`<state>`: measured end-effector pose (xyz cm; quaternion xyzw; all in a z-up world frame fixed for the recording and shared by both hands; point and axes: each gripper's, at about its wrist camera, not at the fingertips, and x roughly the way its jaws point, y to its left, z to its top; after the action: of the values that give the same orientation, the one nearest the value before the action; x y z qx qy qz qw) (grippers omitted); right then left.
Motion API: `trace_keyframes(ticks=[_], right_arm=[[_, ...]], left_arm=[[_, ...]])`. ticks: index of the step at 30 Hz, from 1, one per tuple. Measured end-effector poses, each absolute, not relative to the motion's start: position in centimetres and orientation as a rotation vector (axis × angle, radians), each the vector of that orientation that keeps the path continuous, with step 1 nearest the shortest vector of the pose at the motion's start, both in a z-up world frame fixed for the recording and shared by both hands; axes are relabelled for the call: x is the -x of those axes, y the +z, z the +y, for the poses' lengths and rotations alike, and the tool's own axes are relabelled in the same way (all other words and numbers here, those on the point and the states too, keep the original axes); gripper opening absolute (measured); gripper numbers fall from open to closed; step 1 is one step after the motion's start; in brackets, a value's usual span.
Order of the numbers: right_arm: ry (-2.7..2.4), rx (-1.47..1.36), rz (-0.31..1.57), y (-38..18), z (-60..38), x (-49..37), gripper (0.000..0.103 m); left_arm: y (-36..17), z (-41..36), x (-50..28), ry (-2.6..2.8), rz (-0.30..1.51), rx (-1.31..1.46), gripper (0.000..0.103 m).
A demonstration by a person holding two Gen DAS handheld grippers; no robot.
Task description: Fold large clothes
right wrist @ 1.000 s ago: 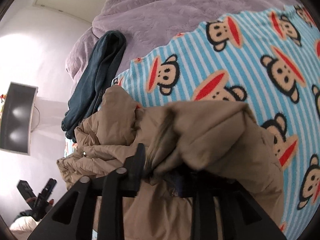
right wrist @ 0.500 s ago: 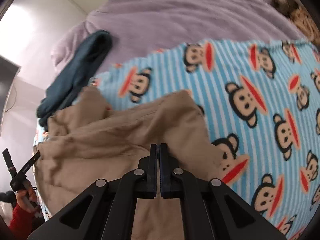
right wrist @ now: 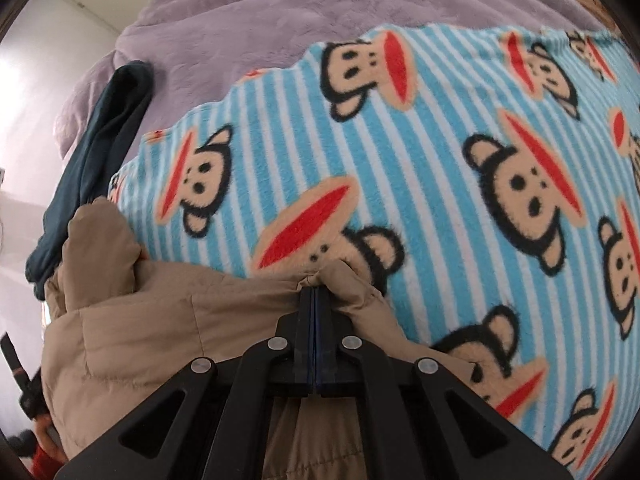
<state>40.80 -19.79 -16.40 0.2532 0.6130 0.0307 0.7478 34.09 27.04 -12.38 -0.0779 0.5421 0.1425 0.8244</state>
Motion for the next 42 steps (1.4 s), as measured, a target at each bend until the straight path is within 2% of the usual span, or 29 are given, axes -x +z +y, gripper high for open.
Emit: trace_keyframes(ticks=[3,4,6,7,8,13,15,16,17,18,19,24,25,31,38,42], right_arm=[[0.06,-0.517,1.318,-14.8,-19.5,-40.3,0.003],[0.067,-0.491,1.309,-14.1,-19.3,-40.0,0.007],[0.091,-0.458,1.283,-12.5,-19.2,-39.2,0.026],[0.113,-0.453,1.265,-11.6,-19.1,-38.6,0.048],[0.133,-0.45,1.244,-10.6,-19.0,-37.9,0.063],[0.19,-0.459,1.212,-7.7,-18.7,-34.4,0.065],[0.203,-0.493,1.212,-7.0,-18.5,-32.5,0.072],[0.209,-0.509,1.209,-6.9,-18.4,-31.8,0.078],[0.217,-0.532,1.204,-6.6,-18.4,-30.6,0.081],[0.222,-0.547,1.203,-6.4,-18.4,-29.8,0.081],[0.227,-0.559,1.205,-6.3,-18.2,-29.0,0.081],[0.238,-0.625,1.215,-5.6,-18.6,-24.7,0.095],[0.239,-0.64,1.216,-5.6,-18.7,-24.0,0.103],[0.255,-0.809,1.229,-7.0,-19.5,-20.6,0.103],[0.229,-1.095,1.31,-13.0,-20.4,-17.3,0.103],[0.214,-1.283,1.275,-16.1,-20.9,-17.0,0.103]], left_arm=[[-10.8,27.6,-33.4,0.338,1.13,0.191,0.052],[-10.0,27.6,-32.9,0.34,1.124,0.194,0.052],[-8.8,27.5,-31.7,0.326,1.112,0.188,0.052],[-7.9,27.2,-30.7,0.311,1.105,0.173,0.052],[-7.4,26.9,-30.0,0.306,1.102,0.162,0.052],[-5.4,26.1,-25.5,0.254,1.127,0.154,0.052],[-5.1,25.6,-23.8,0.239,1.14,0.175,0.052],[-5.0,25.4,-23.1,0.234,1.143,0.184,0.068],[-4.7,25.1,-22.2,0.236,1.142,0.196,0.08],[-4.4,24.7,-21.5,0.242,1.134,0.202,0.097],[-4.1,24.5,-20.7,0.246,1.12,0.206,0.1],[-3.9,23.3,-18.1,0.22,1.121,0.195,0.102],[-4.0,23.1,-17.7,0.216,1.127,0.194,0.102],[-5.0,23.3,-14.9,0.191,1.168,0.303,0.102],[-8.5,27.1,-10.9,0.148,1.167,0.719,0.102],[-12.2,28.1,-10.1,0.132,1.147,0.898,0.102]])
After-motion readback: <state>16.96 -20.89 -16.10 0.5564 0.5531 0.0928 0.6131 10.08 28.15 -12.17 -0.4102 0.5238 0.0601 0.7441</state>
